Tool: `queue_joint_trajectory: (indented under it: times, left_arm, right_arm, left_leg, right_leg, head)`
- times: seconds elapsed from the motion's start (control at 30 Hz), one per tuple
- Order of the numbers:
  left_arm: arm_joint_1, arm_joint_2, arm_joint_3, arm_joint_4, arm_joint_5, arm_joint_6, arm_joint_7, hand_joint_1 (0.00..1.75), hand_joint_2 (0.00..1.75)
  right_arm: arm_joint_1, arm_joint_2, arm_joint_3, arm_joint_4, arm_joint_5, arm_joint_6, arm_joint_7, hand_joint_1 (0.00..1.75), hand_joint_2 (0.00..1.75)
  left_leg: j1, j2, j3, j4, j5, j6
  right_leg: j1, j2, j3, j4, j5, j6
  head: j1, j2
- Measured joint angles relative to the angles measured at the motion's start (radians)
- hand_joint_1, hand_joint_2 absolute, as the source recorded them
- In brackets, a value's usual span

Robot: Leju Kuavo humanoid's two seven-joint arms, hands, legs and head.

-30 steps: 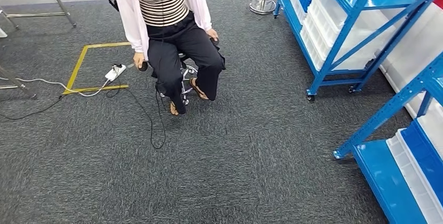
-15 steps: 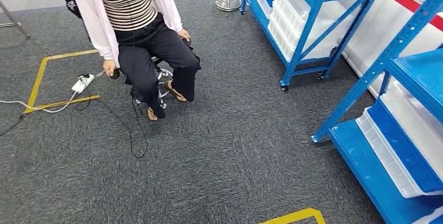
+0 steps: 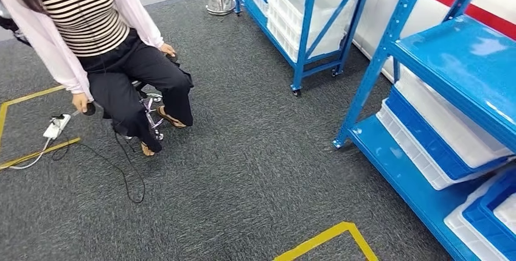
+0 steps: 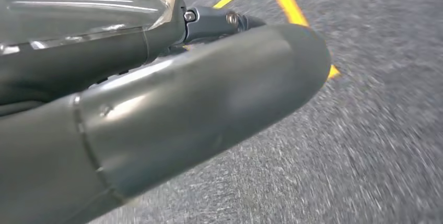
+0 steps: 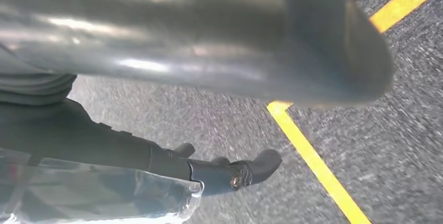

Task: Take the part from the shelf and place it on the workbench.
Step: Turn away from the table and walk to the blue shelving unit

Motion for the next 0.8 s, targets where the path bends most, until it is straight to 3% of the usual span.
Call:
queue_joint_trajectory:
  times: [0.03, 0.07, 0.1, 0.17, 0.23, 0.3, 0.33, 0.37, 0.43, 0.5, 0.57, 0.6, 0.63, 0.7, 0.73, 0.8]
  left_arm:
    - [0.002, 0.000, 0.000, 0.000, -0.001, 0.000, 0.000, 0.00, 0.00]
    - [0.004, 0.001, 0.000, 0.000, -0.002, 0.000, 0.000, 0.00, 0.00]
    - [0.005, 0.001, 0.000, 0.000, -0.004, -0.001, 0.000, 0.00, 0.00]
    - [0.006, 0.002, 0.000, 0.000, -0.007, -0.001, 0.000, 0.00, 0.00]
    - [0.006, 0.003, -0.001, 0.000, -0.008, -0.001, 0.002, 0.00, 0.00]
    - [0.005, 0.003, -0.001, 0.000, -0.008, -0.001, 0.004, 0.00, 0.00]
    - [0.004, 0.002, -0.001, 0.000, -0.008, -0.001, 0.006, 0.00, 0.00]
    - [0.003, 0.001, -0.001, 0.000, -0.007, -0.001, 0.007, 0.00, 0.00]
    - [0.002, 0.000, 0.000, 0.000, -0.005, 0.000, 0.008, 0.00, 0.00]
    - [0.004, 0.000, 0.000, 0.000, -0.002, 0.000, 0.008, 0.00, 0.00]
    - [0.006, 0.000, 0.000, 0.000, 0.000, 0.000, 0.008, 0.00, 0.00]
    - [0.006, -0.001, 0.000, 0.000, 0.000, 0.000, 0.008, 0.00, 0.00]
    - [0.006, -0.002, 0.000, 0.000, 0.000, 0.000, 0.008, 0.00, 0.00]
    - [0.006, -0.004, 0.000, 0.000, 0.000, 0.000, 0.007, 0.00, 0.00]
    - [0.006, -0.004, 0.000, 0.000, 0.001, -0.001, 0.006, 0.00, 0.00]
    - [0.006, -0.004, 0.000, 0.000, 0.001, -0.001, 0.003, 0.00, 0.00]
  right_arm:
    - [0.000, 0.001, -0.001, 0.000, -0.002, 0.000, 0.001, 0.00, 0.00]
    - [0.001, 0.001, -0.002, 0.000, -0.003, -0.001, 0.001, 0.00, 0.00]
    - [0.002, 0.001, -0.003, 0.000, -0.004, -0.001, 0.002, 0.00, 0.00]
    - [0.004, 0.000, -0.004, 0.000, -0.006, -0.002, 0.004, 0.00, 0.00]
    - [0.003, 0.002, -0.004, 0.000, -0.006, -0.002, 0.004, 0.00, 0.00]
    - [0.003, 0.003, -0.004, 0.000, -0.005, -0.002, 0.004, 0.00, 0.00]
    - [0.004, 0.003, -0.004, 0.000, -0.004, -0.003, 0.005, 0.00, 0.00]
    - [0.006, 0.003, -0.004, 0.000, -0.002, -0.003, 0.006, 0.00, 0.00]
    - [0.007, 0.003, -0.004, 0.000, 0.002, -0.003, 0.010, 0.00, 0.00]
    - [0.005, 0.003, -0.004, 0.000, 0.004, -0.002, 0.014, 0.00, 0.00]
    - [0.004, 0.002, -0.004, 0.000, 0.004, -0.002, 0.015, 0.00, 0.00]
    - [0.005, 0.002, -0.004, 0.000, 0.004, -0.002, 0.016, 0.00, 0.00]
    - [0.007, 0.002, -0.004, 0.001, 0.004, -0.002, 0.017, 0.00, 0.00]
    - [0.008, 0.000, -0.004, 0.001, 0.004, -0.002, 0.018, 0.00, 0.00]
    - [0.007, -0.001, -0.004, 0.001, 0.004, -0.002, 0.018, 0.00, 0.00]
    - [0.003, -0.001, -0.004, 0.001, 0.003, -0.002, 0.018, 0.00, 0.00]
  left_leg:
    - [0.000, -0.011, -0.032, 0.065, -0.026, 0.000]
    - [0.000, -0.014, -0.054, 0.102, -0.031, 0.001]
    - [0.000, -0.016, -0.061, 0.105, -0.018, 0.002]
    - [0.001, -0.030, -0.025, 0.004, 0.059, 0.008]
    - [0.001, -0.066, 0.025, -0.120, 0.117, 0.014]
    - [-0.003, -0.081, 0.040, -0.162, 0.125, 0.020]
    - [-0.005, -0.071, 0.041, -0.167, 0.127, 0.025]
    - [-0.006, -0.060, 0.043, -0.173, 0.131, 0.033]
    - [-0.004, -0.038, 0.047, -0.186, 0.140, 0.048]
    - [-0.005, -0.013, 0.048, -0.190, 0.142, 0.056]
    - [-0.005, 0.014, 0.047, -0.190, 0.141, 0.056]
    - [-0.005, 0.026, 0.047, -0.190, 0.140, 0.056]
    - [-0.004, 0.037, 0.047, -0.189, 0.139, 0.054]
    - [-0.003, 0.057, 0.052, -0.188, 0.135, 0.046]
    - [-0.006, 0.067, 0.055, -0.186, 0.131, 0.040]
    - [-0.011, 0.085, 0.063, -0.184, 0.122, 0.025]
  right_leg:
    - [0.003, 0.014, 0.000, 0.000, 0.000, -0.002]
    - [0.005, 0.028, 0.001, 0.000, 0.000, -0.002]
    - [0.007, 0.042, 0.002, 0.001, 0.000, -0.002]
    - [0.008, 0.070, 0.006, 0.002, 0.000, -0.002]
    - [0.012, 0.095, 0.005, 0.004, -0.001, 0.002]
    - [0.014, 0.114, -0.005, 0.003, 0.000, 0.011]
    - [0.014, 0.123, -0.011, 0.001, 0.001, 0.018]
    - [0.013, 0.119, -0.016, 0.004, 0.001, 0.023]
    - [0.013, 0.081, -0.039, 0.045, -0.023, 0.027]
    - [0.011, 0.034, -0.096, 0.159, -0.081, 0.023]
    - [0.006, 0.019, -0.154, 0.277, -0.126, 0.029]
    - [0.003, 0.017, -0.160, 0.290, -0.126, 0.038]
    - [0.000, 0.011, -0.143, 0.262, -0.111, 0.049]
    - [-0.007, -0.022, -0.063, 0.115, -0.058, 0.067]
    - [-0.007, -0.049, -0.029, 0.050, -0.034, 0.070]
    - [-0.004, -0.078, -0.007, 0.004, -0.015, 0.057]
  head:
    - [-0.001, 0.000]
    - [0.000, 0.000]
    - [-0.001, 0.000]
    - [-0.001, 0.000]
    - [0.000, 0.000]
    - [0.000, 0.000]
    - [0.000, 0.000]
    - [0.000, 0.000]
    - [0.002, 0.000]
    - [0.005, 0.000]
    - [0.006, 0.000]
    - [0.006, 0.000]
    - [0.006, 0.000]
    - [0.007, 0.000]
    - [0.008, 0.000]
    - [0.008, 0.000]
